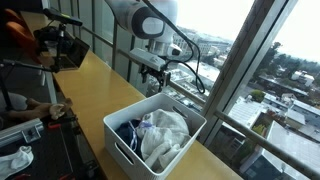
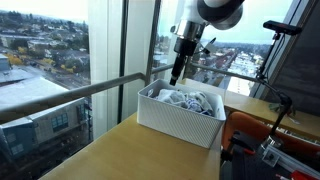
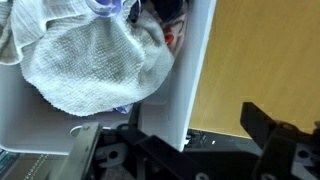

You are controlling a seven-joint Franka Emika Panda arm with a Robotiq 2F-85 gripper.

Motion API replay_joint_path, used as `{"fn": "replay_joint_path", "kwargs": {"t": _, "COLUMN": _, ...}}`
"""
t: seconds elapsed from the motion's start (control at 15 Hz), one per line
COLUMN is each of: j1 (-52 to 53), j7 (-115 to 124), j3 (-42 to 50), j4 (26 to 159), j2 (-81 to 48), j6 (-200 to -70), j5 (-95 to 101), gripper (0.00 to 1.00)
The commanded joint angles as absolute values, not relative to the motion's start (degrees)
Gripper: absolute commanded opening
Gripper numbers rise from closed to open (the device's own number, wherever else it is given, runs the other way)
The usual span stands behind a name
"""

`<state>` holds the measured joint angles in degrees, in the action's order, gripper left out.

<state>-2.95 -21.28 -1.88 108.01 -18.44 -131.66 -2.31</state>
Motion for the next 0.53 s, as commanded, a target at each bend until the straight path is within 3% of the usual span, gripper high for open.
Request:
{"fn": "replay_joint_path", "kwargs": {"t": 0.0, "j1": -3.3, "j7": -20.9, "j3": -2.2, "j4": 108.0, "j2": -18.4, "j6": -131.7, "j5": -2.8, "gripper": 1.0}}
{"fn": "replay_joint_path", "kwargs": {"t": 0.47, "j1": -3.3, "j7": -20.2, "j3": -2.2, "j4": 108.1, "j2": -18.4, "j6": -131.7, "j5": -3.4, "gripper": 1.0}}
